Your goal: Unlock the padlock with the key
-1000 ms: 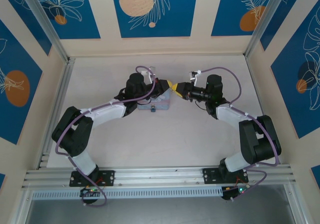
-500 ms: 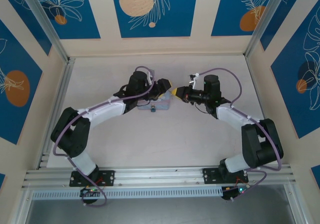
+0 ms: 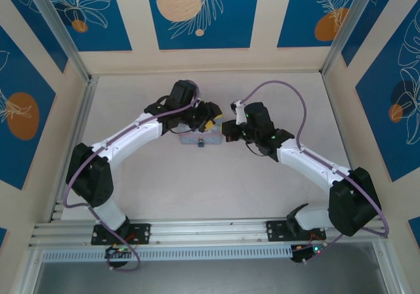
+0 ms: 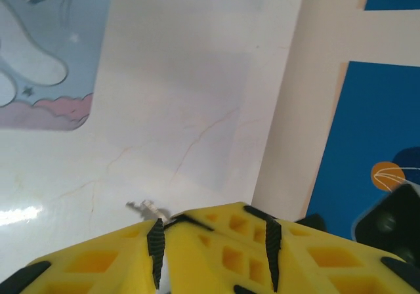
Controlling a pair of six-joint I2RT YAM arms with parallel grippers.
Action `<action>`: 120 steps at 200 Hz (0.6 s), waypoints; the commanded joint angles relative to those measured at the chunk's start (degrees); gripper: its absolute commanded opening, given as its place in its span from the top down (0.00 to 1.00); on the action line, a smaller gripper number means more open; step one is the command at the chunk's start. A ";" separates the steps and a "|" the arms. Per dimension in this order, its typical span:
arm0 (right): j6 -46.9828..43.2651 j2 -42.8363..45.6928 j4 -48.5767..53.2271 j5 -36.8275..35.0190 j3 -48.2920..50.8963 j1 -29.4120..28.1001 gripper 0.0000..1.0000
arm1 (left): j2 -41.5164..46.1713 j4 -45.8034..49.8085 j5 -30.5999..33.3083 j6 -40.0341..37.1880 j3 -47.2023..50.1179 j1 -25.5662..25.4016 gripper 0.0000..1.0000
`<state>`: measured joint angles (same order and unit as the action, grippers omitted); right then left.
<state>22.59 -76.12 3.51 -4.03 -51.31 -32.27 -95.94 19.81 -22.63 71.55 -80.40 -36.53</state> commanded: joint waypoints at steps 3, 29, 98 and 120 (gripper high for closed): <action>-7.14 2.32 -0.50 -11.04 0.37 -2.35 1.00 | 0.28 5.19 -0.38 2.54 0.11 0.35 0.54; -8.60 2.63 -2.21 -12.99 0.75 -3.93 1.00 | -0.29 4.54 -0.64 4.22 1.18 0.39 0.54; -9.09 2.27 -3.96 -10.34 0.99 -4.98 1.00 | -2.82 3.04 -0.68 5.79 0.20 0.34 0.54; -9.20 2.51 -4.12 -10.12 1.12 -5.25 1.00 | -3.49 2.28 -0.92 6.31 0.16 0.35 0.56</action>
<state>14.83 -74.67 1.85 -13.76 -50.81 -36.86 -97.93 22.02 -22.87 76.40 -79.81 -36.49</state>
